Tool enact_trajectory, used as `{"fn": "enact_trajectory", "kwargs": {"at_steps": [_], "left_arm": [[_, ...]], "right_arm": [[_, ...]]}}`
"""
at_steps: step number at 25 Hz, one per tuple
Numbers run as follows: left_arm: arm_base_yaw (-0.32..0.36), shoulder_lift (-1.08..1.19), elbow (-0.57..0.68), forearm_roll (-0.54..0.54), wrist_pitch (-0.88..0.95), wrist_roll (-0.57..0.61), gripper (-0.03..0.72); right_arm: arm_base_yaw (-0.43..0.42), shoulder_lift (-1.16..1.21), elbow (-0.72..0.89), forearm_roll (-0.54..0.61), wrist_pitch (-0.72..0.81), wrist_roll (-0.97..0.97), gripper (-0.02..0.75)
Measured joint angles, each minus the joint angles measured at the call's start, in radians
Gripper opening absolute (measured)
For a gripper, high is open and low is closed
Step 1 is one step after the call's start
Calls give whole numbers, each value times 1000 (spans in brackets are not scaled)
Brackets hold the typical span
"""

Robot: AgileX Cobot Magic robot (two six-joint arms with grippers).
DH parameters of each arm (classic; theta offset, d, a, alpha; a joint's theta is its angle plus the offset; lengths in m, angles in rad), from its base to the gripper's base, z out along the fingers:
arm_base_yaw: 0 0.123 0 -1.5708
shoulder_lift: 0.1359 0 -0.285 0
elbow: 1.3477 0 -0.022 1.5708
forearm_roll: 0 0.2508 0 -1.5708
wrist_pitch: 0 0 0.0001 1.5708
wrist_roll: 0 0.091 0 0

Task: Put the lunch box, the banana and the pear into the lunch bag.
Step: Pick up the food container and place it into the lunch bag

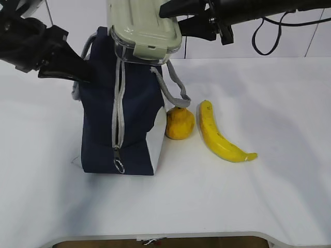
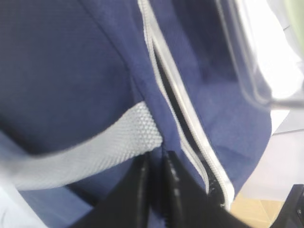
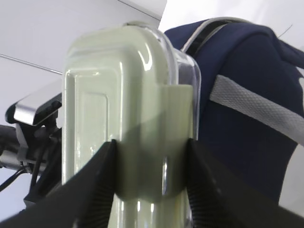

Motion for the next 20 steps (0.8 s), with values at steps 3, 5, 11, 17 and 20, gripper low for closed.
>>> {"fn": "enact_trajectory", "kwargs": {"at_steps": [3,5,11,17,20], "left_arm": [[0,2,-40,3,23,0,0],[0,2,-65,3,39,0,-1],[0,-4,-95,4,53,0,-2],[0,-6,-95,4,51,0,-2],[0,-6,-95,2,28,0,-2]], "right_arm": [[4,0,0,2,0,0,354],[6,0,0,0,0,0,354],[6,0,0,-160,-57,14,354],[7,0,0,-325,-149,83,354],[12,11,0,-331,-154,93,354]]}}
